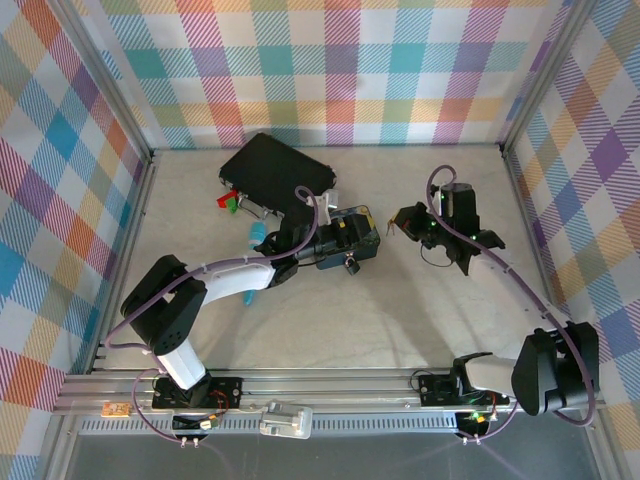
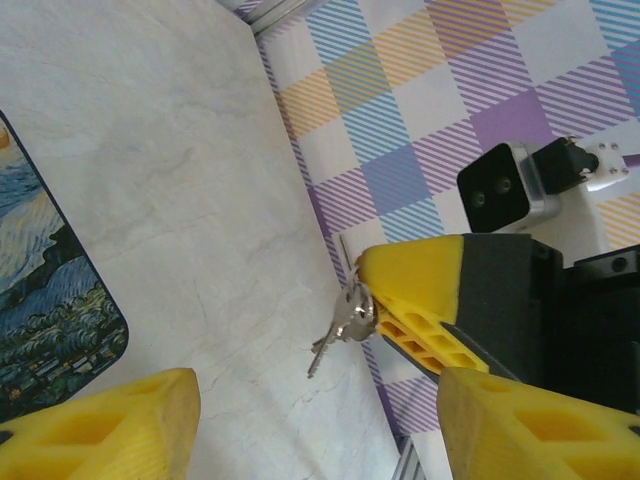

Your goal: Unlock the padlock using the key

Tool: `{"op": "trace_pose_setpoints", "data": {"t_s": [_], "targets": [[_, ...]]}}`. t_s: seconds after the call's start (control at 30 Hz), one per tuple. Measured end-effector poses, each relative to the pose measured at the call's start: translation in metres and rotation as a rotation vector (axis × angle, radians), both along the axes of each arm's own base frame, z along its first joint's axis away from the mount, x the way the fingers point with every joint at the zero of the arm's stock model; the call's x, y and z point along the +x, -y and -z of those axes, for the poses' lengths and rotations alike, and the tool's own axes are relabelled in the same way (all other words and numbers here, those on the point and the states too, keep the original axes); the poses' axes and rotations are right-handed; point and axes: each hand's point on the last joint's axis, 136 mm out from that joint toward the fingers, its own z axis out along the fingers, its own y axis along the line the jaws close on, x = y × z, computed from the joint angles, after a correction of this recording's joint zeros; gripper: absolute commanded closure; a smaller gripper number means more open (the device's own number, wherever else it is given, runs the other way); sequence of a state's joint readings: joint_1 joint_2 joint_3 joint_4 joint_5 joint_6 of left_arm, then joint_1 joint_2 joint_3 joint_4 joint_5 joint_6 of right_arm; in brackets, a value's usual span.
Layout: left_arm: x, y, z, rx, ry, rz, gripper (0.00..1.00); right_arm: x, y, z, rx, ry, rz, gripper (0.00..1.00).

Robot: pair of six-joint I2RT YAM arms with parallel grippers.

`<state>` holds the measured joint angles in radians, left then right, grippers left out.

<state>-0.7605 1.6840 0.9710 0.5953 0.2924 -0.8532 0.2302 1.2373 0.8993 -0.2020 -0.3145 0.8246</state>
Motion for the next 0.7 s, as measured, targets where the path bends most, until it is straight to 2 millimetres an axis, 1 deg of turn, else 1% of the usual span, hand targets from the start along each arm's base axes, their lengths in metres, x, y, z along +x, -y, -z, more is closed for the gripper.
{"op": "trace_pose_setpoints", "data": {"t_s": [0.13,0.2,0.27,0.33,0.4,0.5,0.6,0.7], "targets": [[-0.005,0.008,-0.005,0.007,0.078,0.029,0.37,-0.002,-0.004,-0.002,0.044,-0.032,0.004,1.0],[-0.01,0.015,-0.005,0.009,0.122,0.061,0.39,-0.004,-0.008,-0.007,0.067,-0.046,-0.012,1.0],[-0.011,0.02,0.001,0.019,0.152,0.086,0.41,-0.003,-0.012,-0.015,0.088,-0.043,-0.03,1.0],[-0.012,0.024,0.011,0.039,0.166,0.107,0.43,-0.004,-0.015,-0.021,0.106,-0.038,-0.041,1.0],[-0.012,0.026,0.023,0.063,0.168,0.122,0.44,-0.005,-0.017,-0.023,0.119,-0.044,-0.054,1.0],[-0.013,0.028,0.036,0.084,0.163,0.141,0.47,-0.007,-0.018,-0.023,0.129,-0.054,-0.059,1.0],[-0.015,0.03,0.039,0.09,0.168,0.159,0.49,-0.008,-0.017,-0.02,0.125,-0.067,-0.054,1.0],[-0.015,0.03,0.035,0.084,0.194,0.162,0.53,-0.009,-0.016,-0.018,0.121,-0.074,-0.05,1.0]]}}
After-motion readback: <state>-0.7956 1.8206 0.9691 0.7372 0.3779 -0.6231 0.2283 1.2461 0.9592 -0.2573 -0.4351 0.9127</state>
